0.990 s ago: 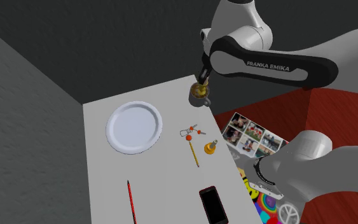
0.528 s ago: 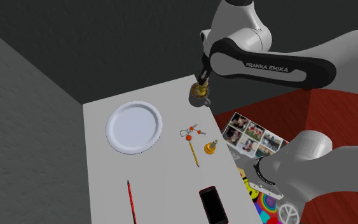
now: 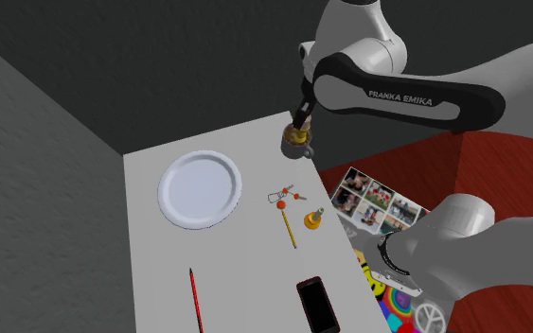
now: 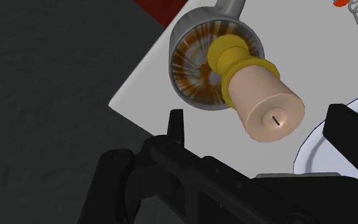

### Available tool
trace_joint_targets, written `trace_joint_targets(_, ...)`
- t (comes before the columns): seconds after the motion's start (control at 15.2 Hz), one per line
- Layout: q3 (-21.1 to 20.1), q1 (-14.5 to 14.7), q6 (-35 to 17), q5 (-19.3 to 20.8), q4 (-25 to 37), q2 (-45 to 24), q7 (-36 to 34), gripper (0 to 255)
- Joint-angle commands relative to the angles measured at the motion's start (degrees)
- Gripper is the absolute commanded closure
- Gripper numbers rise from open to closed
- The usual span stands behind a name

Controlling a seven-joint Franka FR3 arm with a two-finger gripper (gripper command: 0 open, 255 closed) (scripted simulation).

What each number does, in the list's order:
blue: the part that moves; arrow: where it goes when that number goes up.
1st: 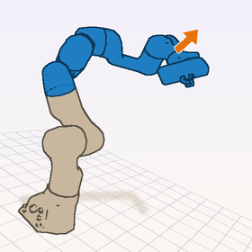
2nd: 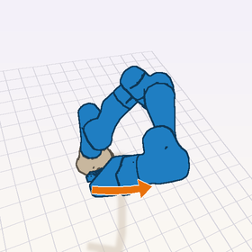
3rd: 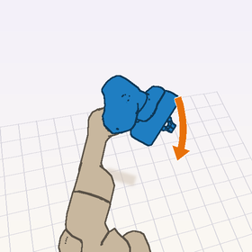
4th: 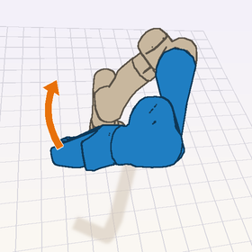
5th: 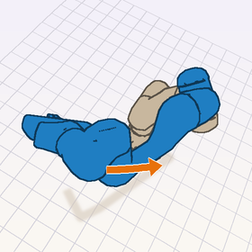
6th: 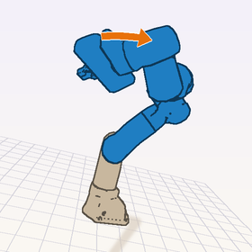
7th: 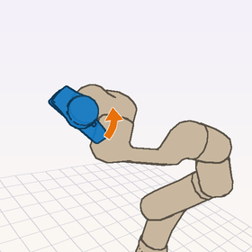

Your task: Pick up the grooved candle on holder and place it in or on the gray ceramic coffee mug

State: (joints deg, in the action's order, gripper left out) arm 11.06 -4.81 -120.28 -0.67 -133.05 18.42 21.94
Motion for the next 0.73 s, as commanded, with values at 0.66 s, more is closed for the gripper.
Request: trace_joint_targets(0.66,-0.2,-0.2,6.6,0.4,4.5,2.1,-0.4,0)
